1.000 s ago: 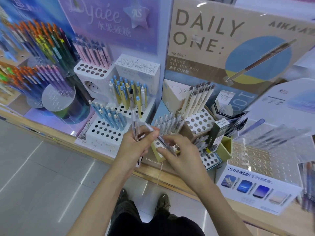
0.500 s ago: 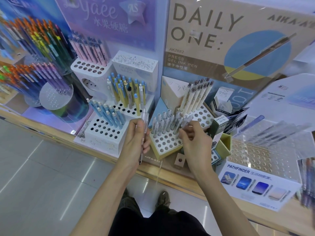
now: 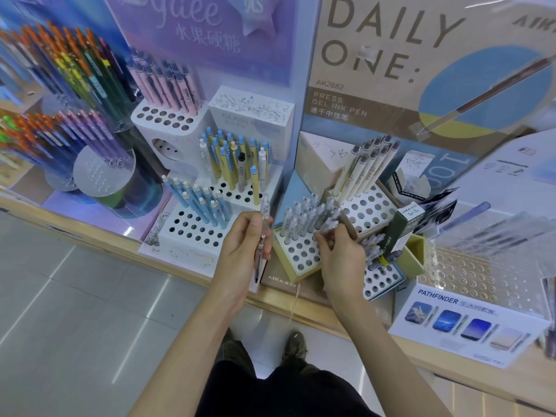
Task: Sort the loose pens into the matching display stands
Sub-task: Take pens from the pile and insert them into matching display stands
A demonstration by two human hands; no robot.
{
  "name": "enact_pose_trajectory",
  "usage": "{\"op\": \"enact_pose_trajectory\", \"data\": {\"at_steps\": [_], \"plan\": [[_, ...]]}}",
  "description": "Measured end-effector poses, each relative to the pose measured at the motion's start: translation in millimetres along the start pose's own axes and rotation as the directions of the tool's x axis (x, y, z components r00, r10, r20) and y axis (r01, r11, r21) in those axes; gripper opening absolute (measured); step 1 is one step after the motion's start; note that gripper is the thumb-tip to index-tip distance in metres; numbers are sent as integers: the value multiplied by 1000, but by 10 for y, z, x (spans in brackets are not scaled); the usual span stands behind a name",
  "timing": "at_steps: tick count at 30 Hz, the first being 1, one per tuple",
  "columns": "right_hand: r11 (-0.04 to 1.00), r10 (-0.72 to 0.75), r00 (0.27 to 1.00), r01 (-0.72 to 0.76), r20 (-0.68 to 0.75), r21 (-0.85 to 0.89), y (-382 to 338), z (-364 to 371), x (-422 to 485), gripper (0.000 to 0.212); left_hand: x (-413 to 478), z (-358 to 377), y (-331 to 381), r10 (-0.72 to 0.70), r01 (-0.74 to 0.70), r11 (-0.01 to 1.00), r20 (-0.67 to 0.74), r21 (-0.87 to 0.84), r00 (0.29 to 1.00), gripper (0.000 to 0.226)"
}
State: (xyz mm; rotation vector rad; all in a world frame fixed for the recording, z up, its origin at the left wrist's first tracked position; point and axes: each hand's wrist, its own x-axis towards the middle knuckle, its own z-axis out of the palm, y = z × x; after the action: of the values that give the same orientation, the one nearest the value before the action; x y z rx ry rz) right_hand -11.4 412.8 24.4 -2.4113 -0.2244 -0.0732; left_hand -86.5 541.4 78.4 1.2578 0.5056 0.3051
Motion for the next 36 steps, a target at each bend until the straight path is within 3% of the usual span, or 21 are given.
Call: {"op": "enact_pose_trajectory", "data": {"at_steps": [6,11,16,22,29,33,36], "plan": [[998,29,999,-28,14,-50,-64,14,-10,27,79,-116,49,-13,13,1000,58,6,998,23],[991,56,995,-45,-88,122,-174,-158,-76,28,145,-139,76,-12,12,1000,91,-5,996,24],[992,9,986,11,-164,123,-259,-192,34,21,163,-157,48,-29,29,1000,125,0,992,26],[992,-40,986,58,-162,108,-218,-190,3,16,155,-177,48,-86,96,994,148,-57,985,23],[995,-14,996,23,-92,99,-264,-222,77,21,127,-146,-14,-98,89,993,122,79,988,23],[970,41,999,-34,-24,242,-321,-384,-27,31,92,-118,0,-74,64,995,142,74,987,20],[819,-3,983,-103,183,565,-456,-574,-157,32,69,-73,1,-80,63,994,199,89,977,17]]}}
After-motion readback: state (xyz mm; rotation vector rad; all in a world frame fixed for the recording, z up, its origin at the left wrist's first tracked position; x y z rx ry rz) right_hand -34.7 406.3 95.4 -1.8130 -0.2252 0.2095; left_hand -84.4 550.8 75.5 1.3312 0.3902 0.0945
